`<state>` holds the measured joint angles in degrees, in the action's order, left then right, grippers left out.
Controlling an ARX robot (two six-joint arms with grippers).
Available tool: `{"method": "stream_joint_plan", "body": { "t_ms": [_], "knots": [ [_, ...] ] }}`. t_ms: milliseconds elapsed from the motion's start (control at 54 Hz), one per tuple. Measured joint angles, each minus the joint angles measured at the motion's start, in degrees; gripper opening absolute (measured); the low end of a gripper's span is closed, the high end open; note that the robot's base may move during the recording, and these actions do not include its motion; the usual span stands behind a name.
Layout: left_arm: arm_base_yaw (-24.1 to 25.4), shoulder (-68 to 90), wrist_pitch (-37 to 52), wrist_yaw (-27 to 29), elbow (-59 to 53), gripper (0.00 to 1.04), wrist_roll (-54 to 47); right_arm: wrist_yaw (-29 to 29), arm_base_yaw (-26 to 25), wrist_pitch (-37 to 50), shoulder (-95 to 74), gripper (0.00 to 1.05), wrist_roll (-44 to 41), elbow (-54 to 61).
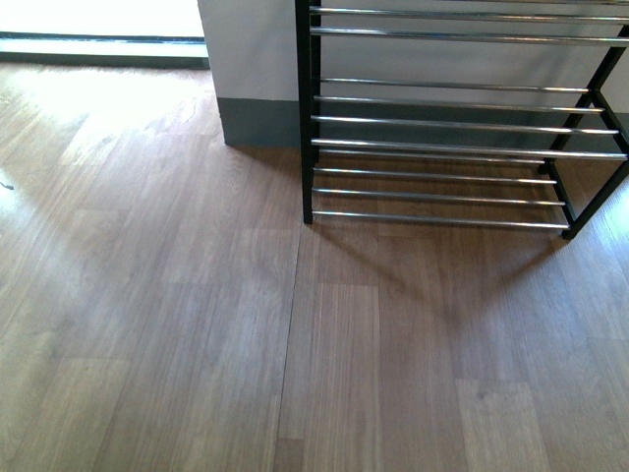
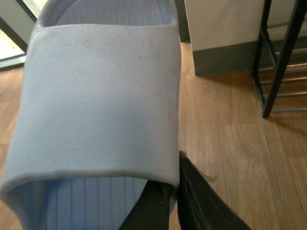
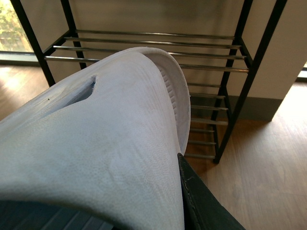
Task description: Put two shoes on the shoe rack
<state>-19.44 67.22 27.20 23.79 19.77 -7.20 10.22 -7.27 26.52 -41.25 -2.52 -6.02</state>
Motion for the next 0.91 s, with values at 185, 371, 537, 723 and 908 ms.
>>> {"method": "stream_joint_plan", "body": {
  "t_ms": [185,371,537,723,908],
  "knots": [
    [0.0,0.0,0.0,-0.2,0.0,0.02,0.0,-0.1,0.0,0.0,0.0,0.02,0.0,0.0],
    [0.0,0.0,0.0,-0.1,0.0,0.02,0.0,-0.1,0.0,0.0,0.0,0.02,0.0,0.0],
    [0.0,0.2,0.0,-0.1,0.0,0.02,0.0,-0.1,0.0,0.0,-0.1,0.02,0.0,0.0],
    [0.0,0.2,0.0,-0.2,0.0,0.02,0.0,-0.1,0.0,0.0,-0.1,0.02,0.0,0.0],
    [0.0,0.2,0.0,-0.2,0.0,0.02,0.0,-0.1,0.0,0.0,-0.1,0.02,0.0,0.0]
  ]
}}
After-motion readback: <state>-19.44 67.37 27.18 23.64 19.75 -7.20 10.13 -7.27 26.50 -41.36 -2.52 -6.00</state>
